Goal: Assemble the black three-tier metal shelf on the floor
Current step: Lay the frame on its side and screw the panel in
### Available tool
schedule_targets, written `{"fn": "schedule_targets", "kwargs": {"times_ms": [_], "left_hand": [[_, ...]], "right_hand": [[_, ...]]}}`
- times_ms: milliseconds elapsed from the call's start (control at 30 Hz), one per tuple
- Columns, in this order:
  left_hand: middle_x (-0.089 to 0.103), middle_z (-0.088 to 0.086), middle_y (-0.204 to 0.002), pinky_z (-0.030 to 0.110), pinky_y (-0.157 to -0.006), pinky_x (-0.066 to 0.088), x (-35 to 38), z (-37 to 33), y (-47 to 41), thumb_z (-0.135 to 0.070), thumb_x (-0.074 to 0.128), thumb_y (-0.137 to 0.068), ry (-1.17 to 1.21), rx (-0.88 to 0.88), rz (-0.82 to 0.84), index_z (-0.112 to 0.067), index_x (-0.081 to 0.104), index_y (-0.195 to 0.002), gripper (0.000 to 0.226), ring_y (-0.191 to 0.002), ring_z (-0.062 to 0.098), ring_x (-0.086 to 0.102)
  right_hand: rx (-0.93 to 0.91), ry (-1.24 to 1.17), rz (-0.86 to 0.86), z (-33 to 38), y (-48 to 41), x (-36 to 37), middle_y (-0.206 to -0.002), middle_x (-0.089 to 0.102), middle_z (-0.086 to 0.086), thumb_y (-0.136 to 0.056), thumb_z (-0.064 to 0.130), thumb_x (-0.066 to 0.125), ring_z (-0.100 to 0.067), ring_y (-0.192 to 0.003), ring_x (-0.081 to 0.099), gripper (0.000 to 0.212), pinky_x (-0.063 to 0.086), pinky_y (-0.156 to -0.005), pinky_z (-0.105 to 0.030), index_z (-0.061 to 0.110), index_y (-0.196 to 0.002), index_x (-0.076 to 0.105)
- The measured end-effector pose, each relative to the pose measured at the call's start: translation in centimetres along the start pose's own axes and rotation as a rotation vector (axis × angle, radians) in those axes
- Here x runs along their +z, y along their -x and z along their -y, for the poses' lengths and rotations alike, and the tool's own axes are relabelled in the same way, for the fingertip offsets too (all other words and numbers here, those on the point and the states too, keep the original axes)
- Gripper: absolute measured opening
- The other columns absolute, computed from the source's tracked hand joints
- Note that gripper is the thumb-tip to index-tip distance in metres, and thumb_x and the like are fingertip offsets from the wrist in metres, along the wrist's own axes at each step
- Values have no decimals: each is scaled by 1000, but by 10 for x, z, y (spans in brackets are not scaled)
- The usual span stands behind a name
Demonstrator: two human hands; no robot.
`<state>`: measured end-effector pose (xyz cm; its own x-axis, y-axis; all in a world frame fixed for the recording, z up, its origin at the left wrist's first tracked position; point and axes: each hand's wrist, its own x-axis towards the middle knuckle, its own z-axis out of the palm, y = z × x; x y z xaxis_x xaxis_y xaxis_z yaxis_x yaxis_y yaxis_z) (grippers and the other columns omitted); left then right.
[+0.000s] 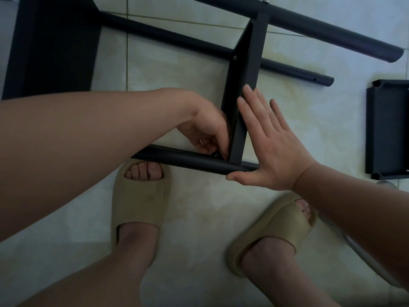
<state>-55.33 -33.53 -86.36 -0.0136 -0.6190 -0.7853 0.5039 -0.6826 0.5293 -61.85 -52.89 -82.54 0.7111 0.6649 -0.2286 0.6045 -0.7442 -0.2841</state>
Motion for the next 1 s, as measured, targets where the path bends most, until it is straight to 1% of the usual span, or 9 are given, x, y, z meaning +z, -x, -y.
{"fn": "schedule_targets", "kwargs": {"times_ms": [100, 167, 233, 300, 467, 600, 767, 867, 1000], "left_hand": [[69, -1, -76, 23, -71, 49, -2, 0, 1, -3, 67, -87, 0, -14, 7, -14, 73, -88, 12, -68, 11, 59], [70, -2, -83, 24, -74, 46, -2, 0, 2, -9, 67, -88, 1, -44, 10, -16, 73, -93, 10, -67, 11, 55], [70, -3, -88, 25, -74, 45, -2, 0, 2, -17, 67, -89, -13, -72, 21, -19, 74, -92, 8, -67, 10, 52], [70, -4, -83, 24, -72, 45, 0, 1, -1, -16, 67, -90, -16, -72, 9, -19, 73, -88, 7, -67, 11, 51], [68, -3, -71, 19, -62, 46, 1, 1, -3, -6, 67, -89, 25, -38, 12, -16, 71, -81, 14, -62, 8, 53], [68, -3, -67, 18, -62, 47, 0, -1, -2, -1, 66, -88, 29, -20, 20, -15, 71, -79, 17, -59, 6, 54], [68, -1, -71, 20, -68, 46, 0, -1, 1, 0, 66, -88, 20, -21, 35, -13, 72, -84, 15, -63, 9, 56], [68, -2, -73, 22, -70, 46, 0, 0, 1, -4, 65, -88, 23, -28, 18, -15, 73, -86, 13, -65, 11, 54], [71, -3, -82, 25, -73, 45, 0, 1, 1, -15, 67, -89, 8, -30, 28, -23, 78, -77, 18, -66, 11, 53]], "right_hand": [[1, -1, 2, 0, 0, 0, -169, -3, -17, -78, 86, 48, -32, -157, -5, 125, 8, -125, -57, 0, -160, 7], [1, -3, 0, 1, 0, 0, -169, -2, -18, -78, 85, 48, -32, -157, -4, 125, 8, -125, -58, 0, -160, 7], [1, -4, -2, 1, 0, -1, -169, -1, -18, -78, 85, 48, -33, -157, -4, 125, 9, -125, -58, -1, -160, 8], [0, -4, -4, 1, 0, -1, -169, -1, -18, -78, 86, 47, -33, -157, -3, 125, 9, -125, -58, -1, -160, 8], [-2, -3, -9, 0, 0, 0, -169, -1, -18, -79, 86, 47, -33, -157, -3, 125, 9, -125, -58, -1, -160, 8], [-2, -1, -9, 0, 0, 0, -169, -1, -18, -79, 85, 48, -32, -157, -4, 125, 9, -125, -58, -1, -160, 8], [-5, -5, -10, 0, 0, 0, -169, -1, -18, -79, 85, 48, -32, -157, -4, 125, 9, -125, -58, -1, -160, 8], [-6, -2, -12, 0, 0, 0, -169, -1, -18, -79, 86, 46, -33, -157, -3, 125, 9, -125, -58, -1, -160, 8], [-3, 1, -8, 0, 0, 0, -169, -1, -18, -79, 87, 46, -33, -157, -4, 125, 10, -125, -59, -1, -160, 8]]}}
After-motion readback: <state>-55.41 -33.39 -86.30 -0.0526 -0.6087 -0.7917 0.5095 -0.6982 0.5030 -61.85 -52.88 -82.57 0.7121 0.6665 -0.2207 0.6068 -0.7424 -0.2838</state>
